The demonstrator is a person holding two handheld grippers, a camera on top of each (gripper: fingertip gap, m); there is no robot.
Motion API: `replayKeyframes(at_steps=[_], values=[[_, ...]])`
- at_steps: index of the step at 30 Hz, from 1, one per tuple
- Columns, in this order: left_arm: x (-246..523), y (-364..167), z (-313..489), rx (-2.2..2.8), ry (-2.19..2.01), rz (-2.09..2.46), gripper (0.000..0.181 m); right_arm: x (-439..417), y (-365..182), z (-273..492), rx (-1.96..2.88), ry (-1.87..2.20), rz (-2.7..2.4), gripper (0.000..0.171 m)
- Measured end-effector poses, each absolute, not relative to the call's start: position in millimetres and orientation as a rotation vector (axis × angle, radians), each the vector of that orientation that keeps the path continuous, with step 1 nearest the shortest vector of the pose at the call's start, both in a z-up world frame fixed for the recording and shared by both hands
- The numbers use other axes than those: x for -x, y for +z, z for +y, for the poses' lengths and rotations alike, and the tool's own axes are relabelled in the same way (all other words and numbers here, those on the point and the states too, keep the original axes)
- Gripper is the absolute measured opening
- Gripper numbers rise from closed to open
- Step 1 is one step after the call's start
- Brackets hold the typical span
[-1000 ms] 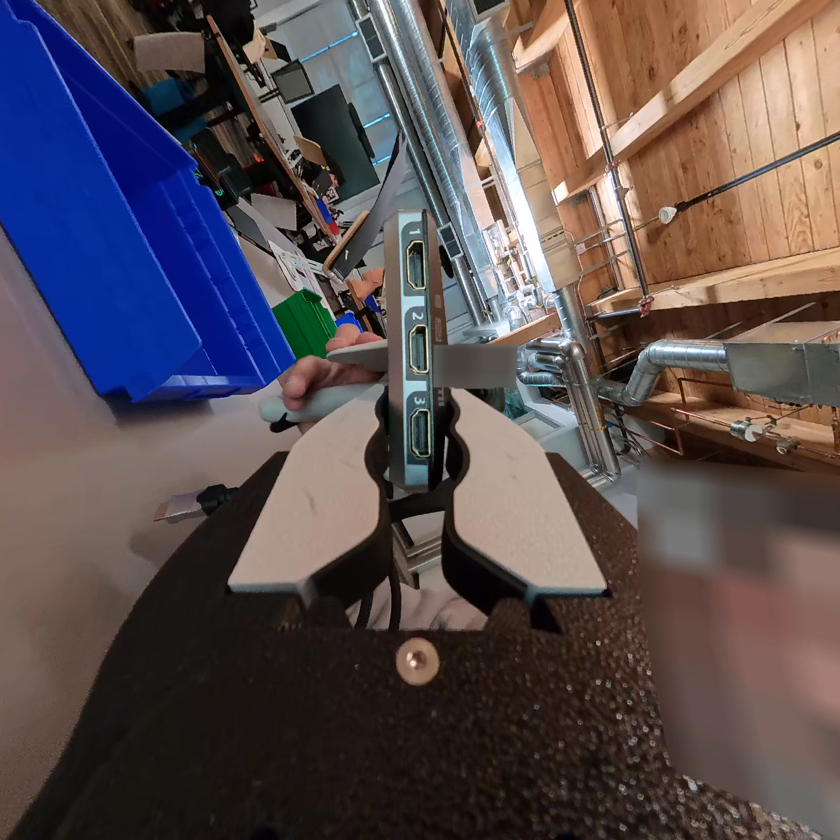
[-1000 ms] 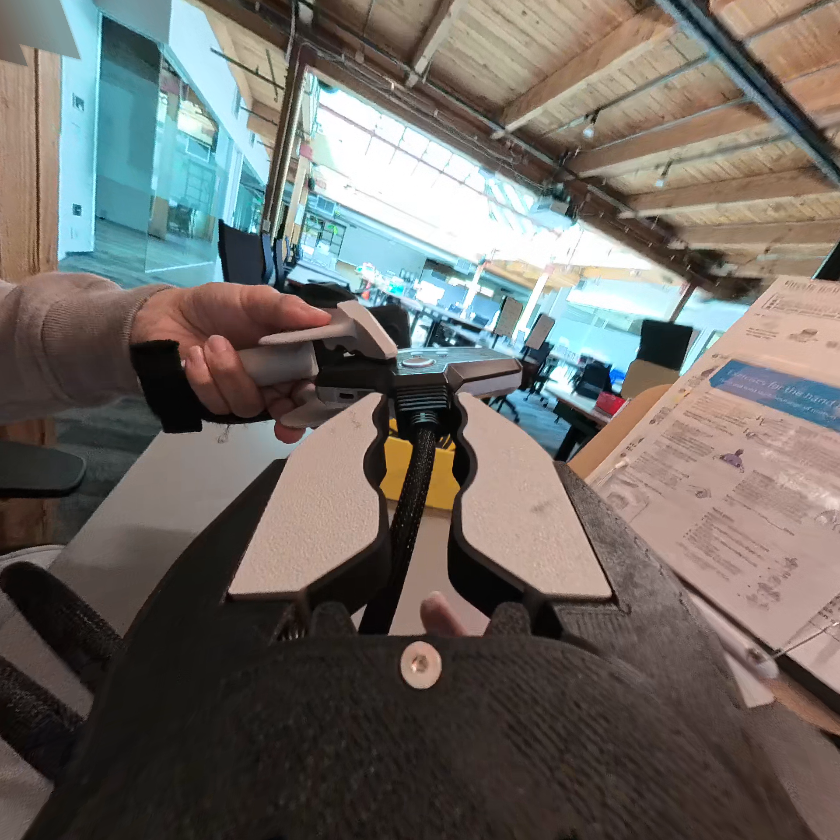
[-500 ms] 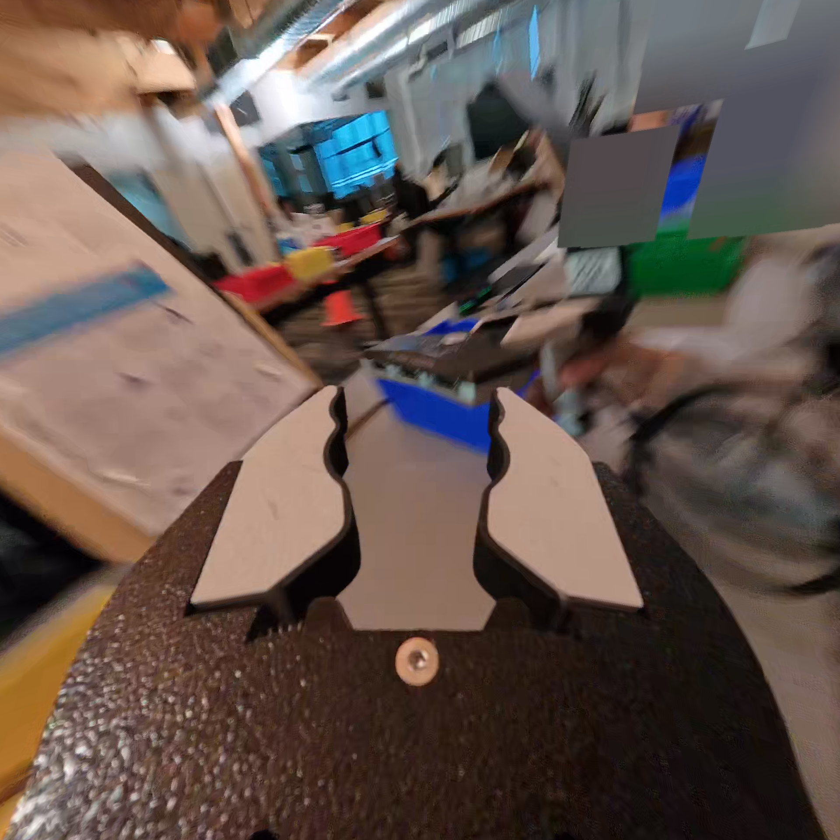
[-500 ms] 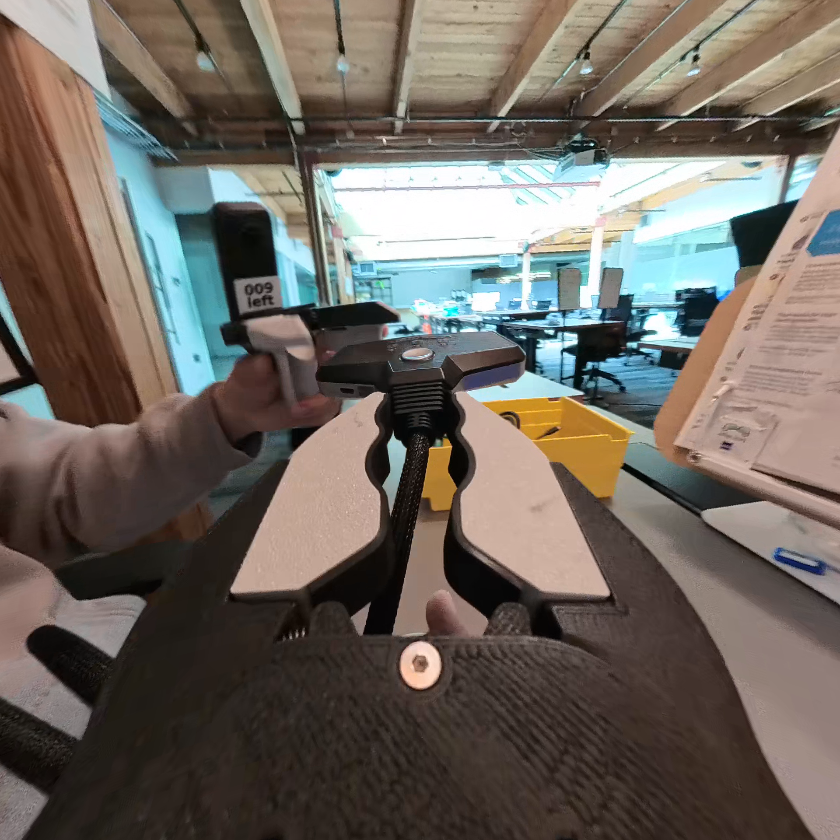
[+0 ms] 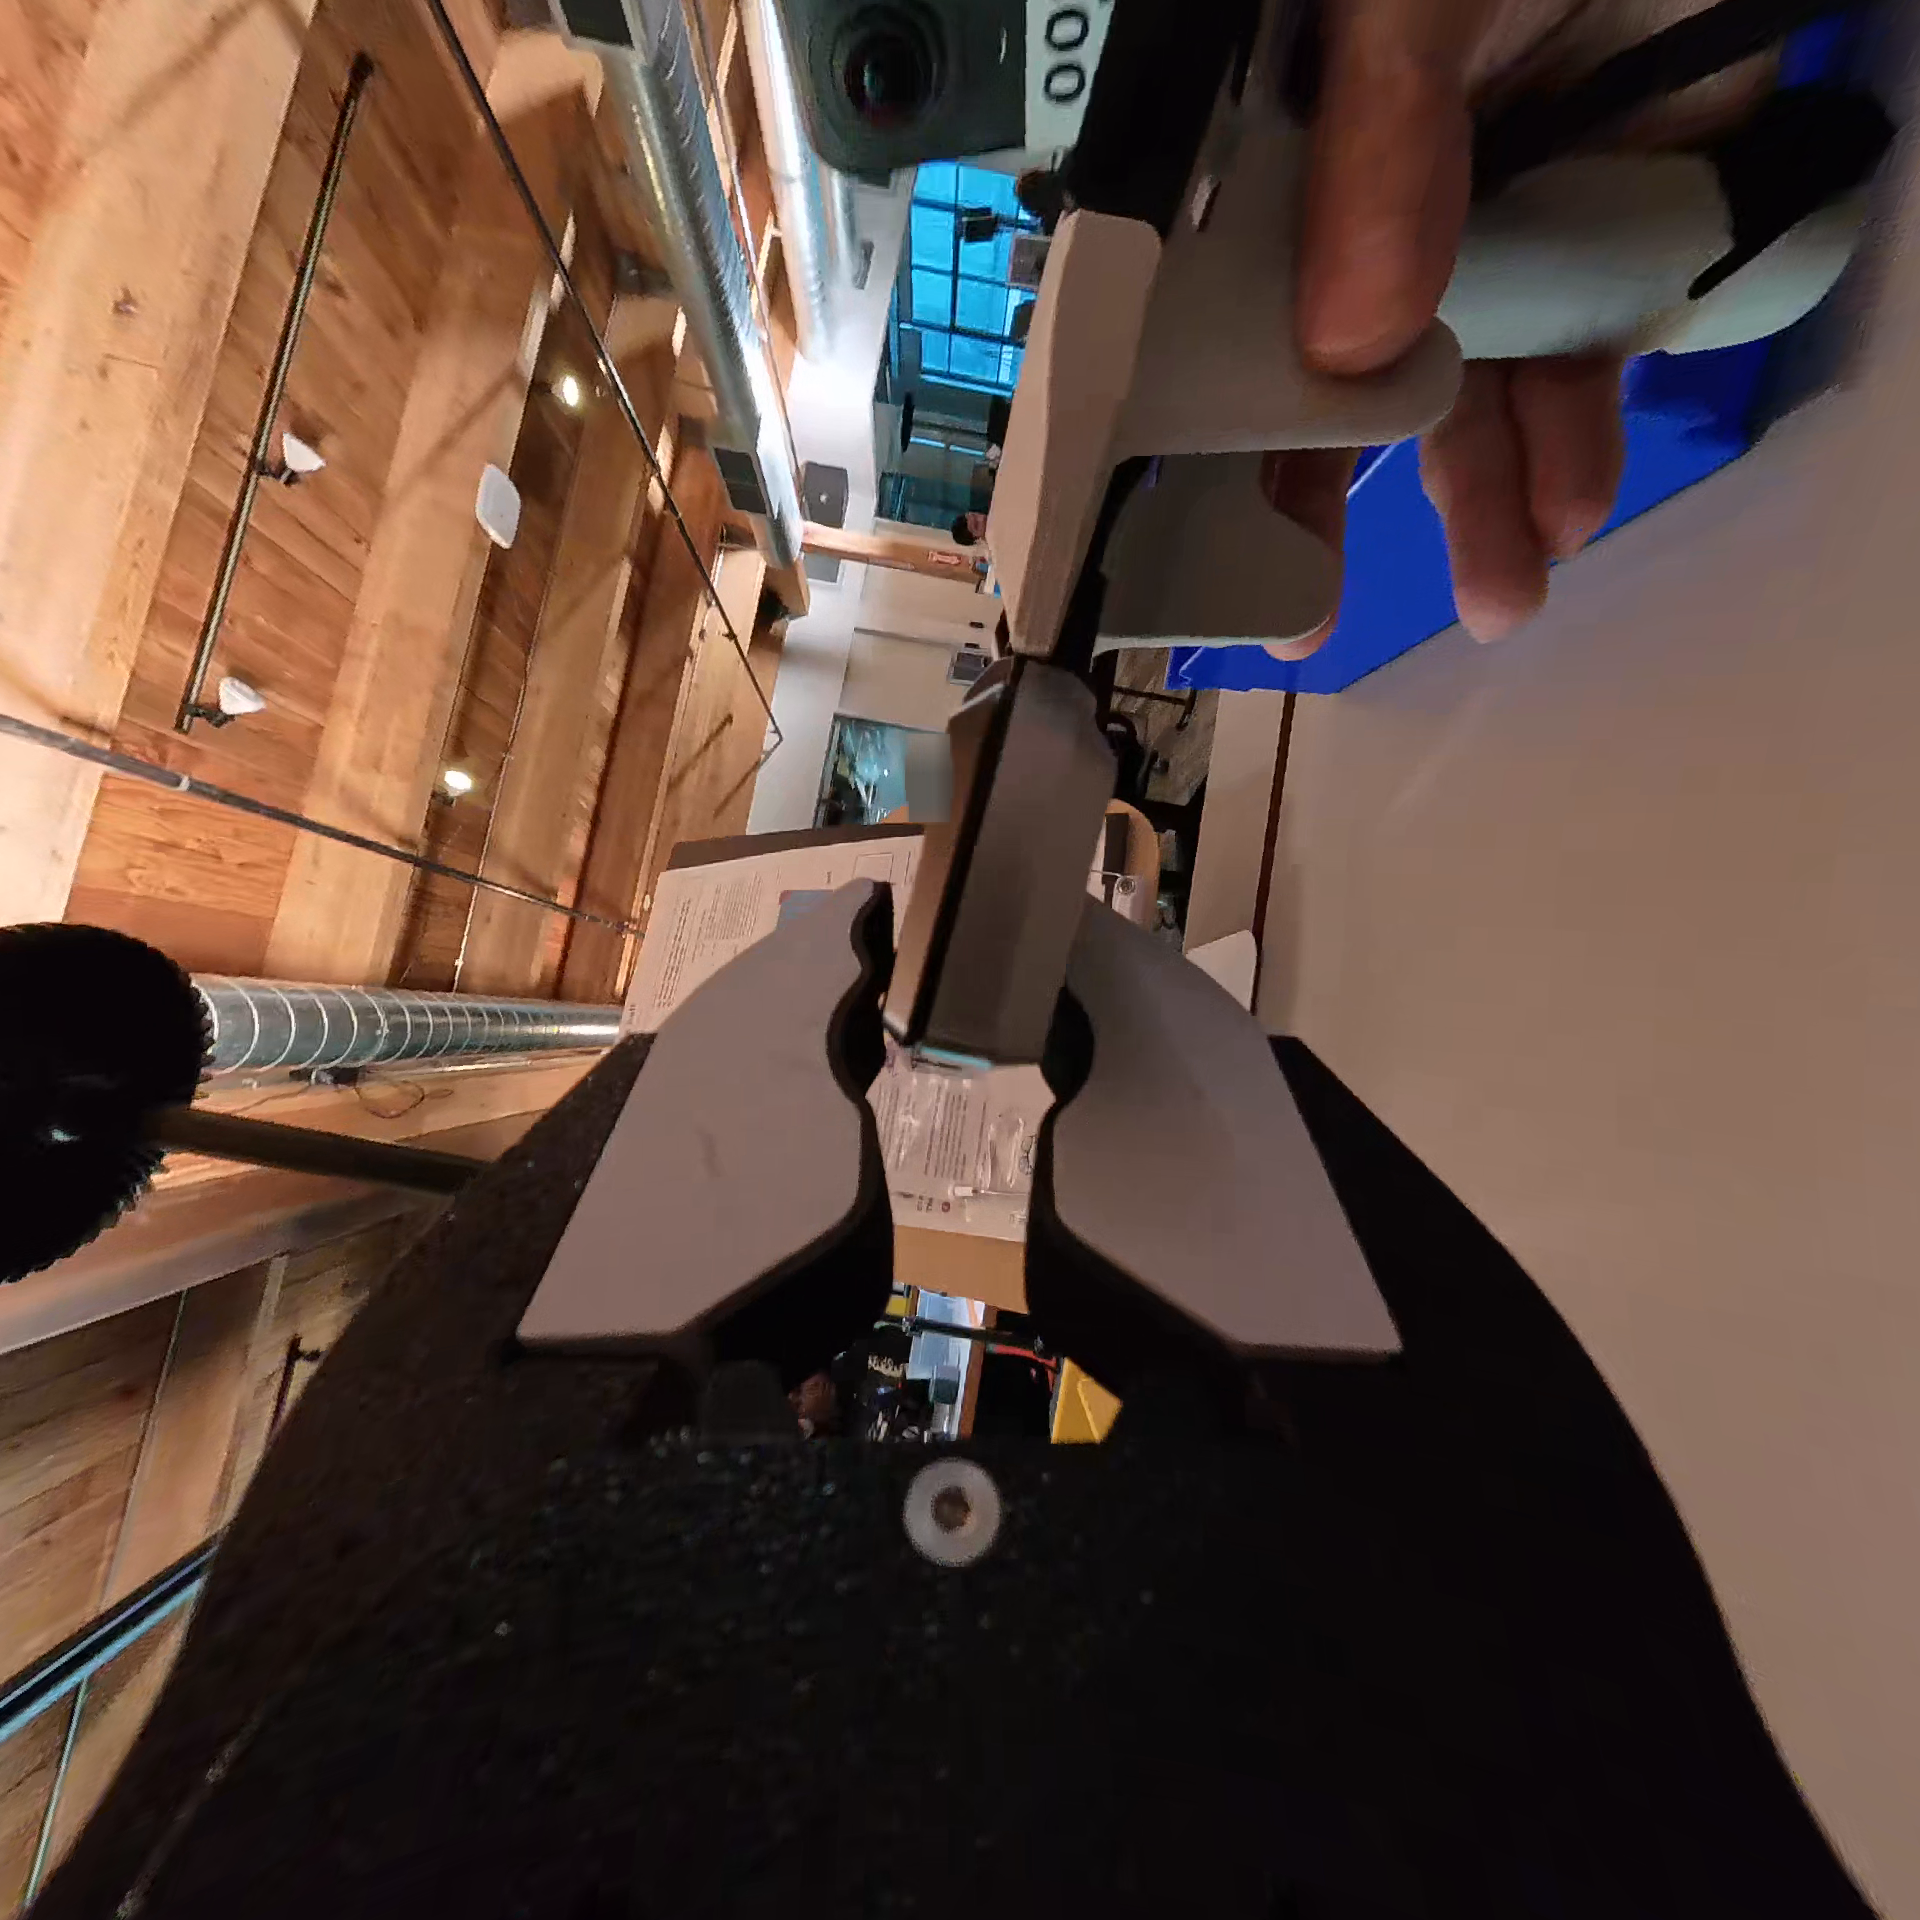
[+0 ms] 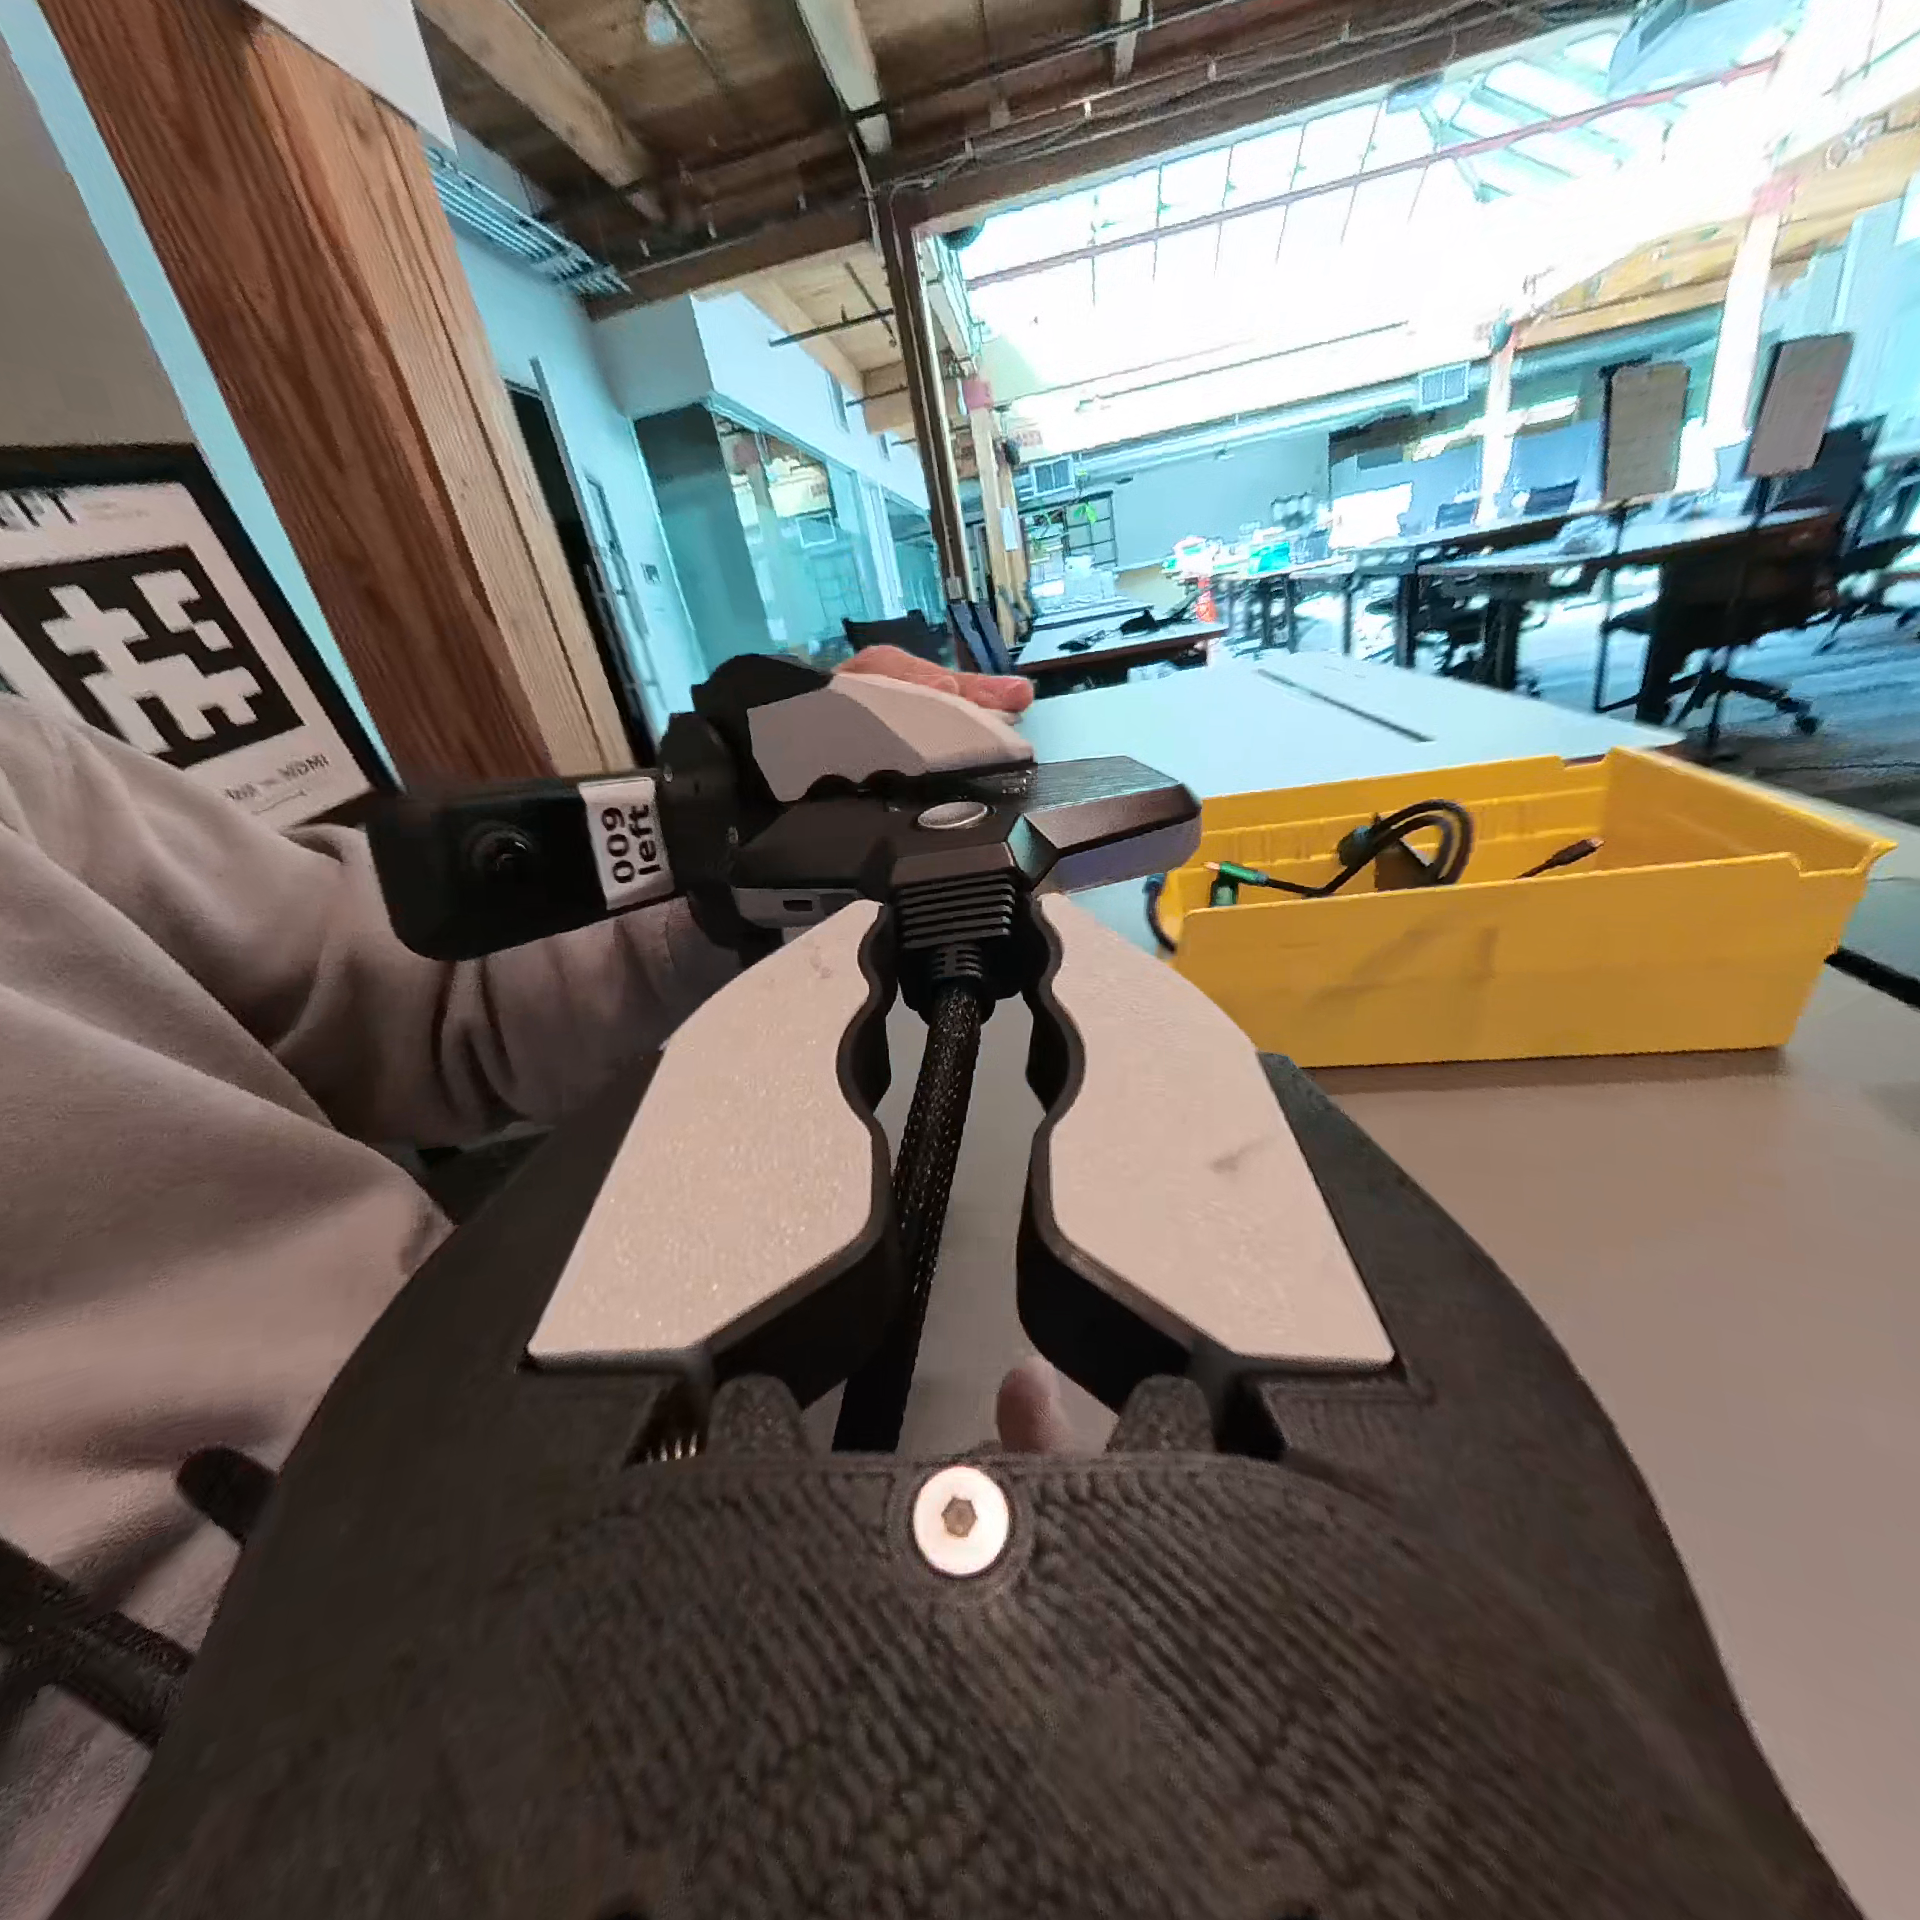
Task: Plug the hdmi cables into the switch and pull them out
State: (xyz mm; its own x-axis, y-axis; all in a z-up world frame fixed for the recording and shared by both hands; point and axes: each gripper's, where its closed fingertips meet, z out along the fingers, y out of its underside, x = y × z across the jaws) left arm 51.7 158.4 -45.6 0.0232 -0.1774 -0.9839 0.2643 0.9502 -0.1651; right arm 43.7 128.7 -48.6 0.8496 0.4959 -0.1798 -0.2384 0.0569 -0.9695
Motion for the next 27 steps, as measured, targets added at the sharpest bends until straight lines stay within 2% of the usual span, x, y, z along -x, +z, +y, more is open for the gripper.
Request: replayKeyframes(at_steps=[14,27], values=[[-82.2,-33.6,133.6,0.144,-0.564,1.551,0.026,-70.6,-26.0,101.1,1.297,0.308,-0.139,0.022],[-83.7,-29.3,130.4,0.156,-0.568,1.546,0.026,-71.3,-26.5,91.6,1.315,0.336,-0.112,0.026]])
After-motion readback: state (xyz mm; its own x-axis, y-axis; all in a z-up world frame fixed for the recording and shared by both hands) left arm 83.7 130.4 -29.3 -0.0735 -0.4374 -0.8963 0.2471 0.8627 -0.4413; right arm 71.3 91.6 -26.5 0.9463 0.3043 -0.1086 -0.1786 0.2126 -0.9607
